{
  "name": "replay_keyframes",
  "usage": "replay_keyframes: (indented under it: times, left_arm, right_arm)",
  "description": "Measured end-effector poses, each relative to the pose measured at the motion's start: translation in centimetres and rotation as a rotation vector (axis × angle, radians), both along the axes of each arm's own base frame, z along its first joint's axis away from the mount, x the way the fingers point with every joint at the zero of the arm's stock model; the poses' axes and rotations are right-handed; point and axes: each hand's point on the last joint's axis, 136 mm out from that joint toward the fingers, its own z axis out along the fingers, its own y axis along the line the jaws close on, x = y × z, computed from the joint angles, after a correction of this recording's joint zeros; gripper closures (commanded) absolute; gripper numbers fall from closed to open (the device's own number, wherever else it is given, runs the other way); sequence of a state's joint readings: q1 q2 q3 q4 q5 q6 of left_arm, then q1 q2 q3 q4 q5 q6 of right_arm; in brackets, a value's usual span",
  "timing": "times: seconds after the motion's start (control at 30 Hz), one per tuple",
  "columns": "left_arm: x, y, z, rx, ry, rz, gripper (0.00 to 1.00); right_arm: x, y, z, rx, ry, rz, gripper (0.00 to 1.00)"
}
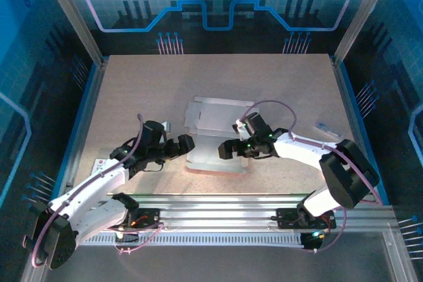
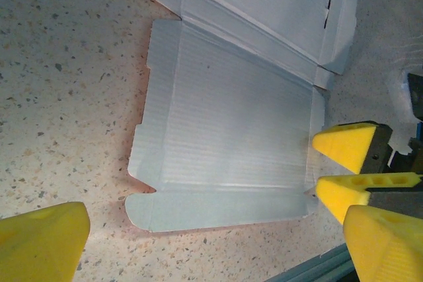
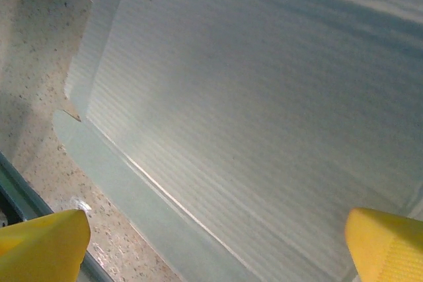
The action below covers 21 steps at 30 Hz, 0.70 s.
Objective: Fold the paper box
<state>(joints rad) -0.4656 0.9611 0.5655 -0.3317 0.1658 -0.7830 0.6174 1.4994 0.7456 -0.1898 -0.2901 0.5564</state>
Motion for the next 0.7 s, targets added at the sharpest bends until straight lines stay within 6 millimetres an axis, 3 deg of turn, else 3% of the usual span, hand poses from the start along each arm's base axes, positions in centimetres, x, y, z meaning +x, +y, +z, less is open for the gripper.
replay_keyframes:
  times: [0.2, 0.43, 0.6, 0.7]
  left_arm:
    - [-0.1, -0.2, -0.2, 0.027, -0.004, -0.053, 0.01]
    - [0.0, -0.9, 0.3, 0.024, -0.006, -0.111, 0.01]
    - [-0.3, -1.2, -0.2, 0.007, -0.004, -0.126, 0.01]
    - [-0.6, -1.0, -1.6, 0.013, 0.021, -0.121, 0.01]
  right_arm:
    - [-0.8, -0.8, -1.5, -0.064, 0.015, -0.004, 0.0]
    - [-0.8, -1.7, -1.9, -0.115, -0.016, -0.037, 0.0]
    - [-2.3, -3.9, -1.9, -0.199, -0.041, -0.057, 0.0]
    - [-3.2, -5.2, -0.7, -0.216, -0.069, -0.055, 0.0]
